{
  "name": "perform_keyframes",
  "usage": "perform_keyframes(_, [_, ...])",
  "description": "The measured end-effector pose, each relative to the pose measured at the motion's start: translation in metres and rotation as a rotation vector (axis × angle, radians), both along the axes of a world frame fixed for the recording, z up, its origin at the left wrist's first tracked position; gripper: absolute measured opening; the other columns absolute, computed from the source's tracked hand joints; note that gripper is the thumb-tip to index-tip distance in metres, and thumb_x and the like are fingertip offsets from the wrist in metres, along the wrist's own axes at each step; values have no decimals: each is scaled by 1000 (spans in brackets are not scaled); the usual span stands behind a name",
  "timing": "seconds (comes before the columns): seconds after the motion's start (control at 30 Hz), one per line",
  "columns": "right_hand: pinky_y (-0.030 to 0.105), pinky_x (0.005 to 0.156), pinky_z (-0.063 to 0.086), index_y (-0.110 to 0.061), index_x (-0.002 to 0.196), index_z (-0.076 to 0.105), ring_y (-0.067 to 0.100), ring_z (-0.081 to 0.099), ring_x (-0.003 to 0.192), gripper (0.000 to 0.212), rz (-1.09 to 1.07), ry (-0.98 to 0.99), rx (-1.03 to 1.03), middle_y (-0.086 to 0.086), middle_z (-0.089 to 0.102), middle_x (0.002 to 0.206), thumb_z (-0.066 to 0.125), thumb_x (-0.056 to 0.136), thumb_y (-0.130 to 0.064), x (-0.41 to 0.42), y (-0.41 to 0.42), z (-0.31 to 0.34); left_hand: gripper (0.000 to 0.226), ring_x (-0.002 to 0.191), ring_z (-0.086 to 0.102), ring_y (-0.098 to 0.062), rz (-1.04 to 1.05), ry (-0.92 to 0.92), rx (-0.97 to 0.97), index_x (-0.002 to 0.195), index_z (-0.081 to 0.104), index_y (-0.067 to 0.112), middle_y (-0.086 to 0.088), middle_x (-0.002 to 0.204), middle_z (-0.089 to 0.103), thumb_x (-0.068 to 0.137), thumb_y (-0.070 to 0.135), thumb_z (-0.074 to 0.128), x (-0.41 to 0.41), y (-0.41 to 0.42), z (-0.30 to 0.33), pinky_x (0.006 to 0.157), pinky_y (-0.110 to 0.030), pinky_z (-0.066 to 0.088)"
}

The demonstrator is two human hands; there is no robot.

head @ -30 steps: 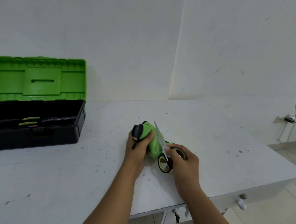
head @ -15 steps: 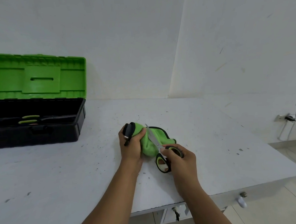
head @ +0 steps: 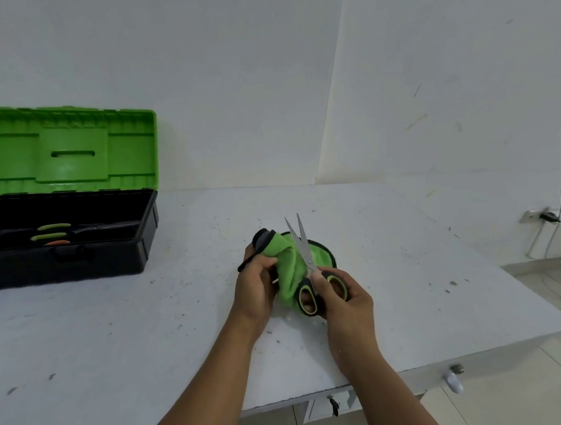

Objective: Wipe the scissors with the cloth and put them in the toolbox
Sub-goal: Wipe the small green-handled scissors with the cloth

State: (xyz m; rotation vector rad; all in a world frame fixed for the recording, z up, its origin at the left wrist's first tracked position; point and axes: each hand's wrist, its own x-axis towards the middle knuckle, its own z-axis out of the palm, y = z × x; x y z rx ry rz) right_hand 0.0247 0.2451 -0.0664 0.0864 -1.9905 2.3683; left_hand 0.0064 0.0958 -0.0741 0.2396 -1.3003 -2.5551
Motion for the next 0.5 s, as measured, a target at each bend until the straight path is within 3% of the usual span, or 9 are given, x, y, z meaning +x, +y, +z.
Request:
perform_keyframes(0.1, [43,85,65,-24,95,80,28,76,90,4,6,-2,-4,8,79,88,77,94,-25,-2,-2,1,37,102,72,-26,16,-27,71,134,63,-2,-17,113,74,102,9,48,2,-3,0,80,-33,60])
perform_keyframes(0.2, [36,75,64,-16,99,75,27,73,79,5,15,-12,-28,12,76,81,74,96,-20,-5,-3,1,28,108,73,-28,60,-5,-2,126,70,4,-19,120,75,103,10,56,1,-4,1,85,-36,60])
perform_keyframes(0.3, [34,73,62,-12,99,72,28,74,80,9,28,-25,-31,15,76,86,74,97,-20,-7,-4,-1,28,114,72,-33,63,-7,-50,128,70,3,-22,125,73,103,12,59,0,-2,2,92,-43,57])
perform_keyframes(0.5, [29,68,56,-17,94,72,16,63,72,10,23,-8,53,3,69,77,73,97,-26,-8,-1,-1,26,116,72,-31,43,-26,-136,126,74,11,-16,123,76,106,14,58,-1,1,1,99,-45,57])
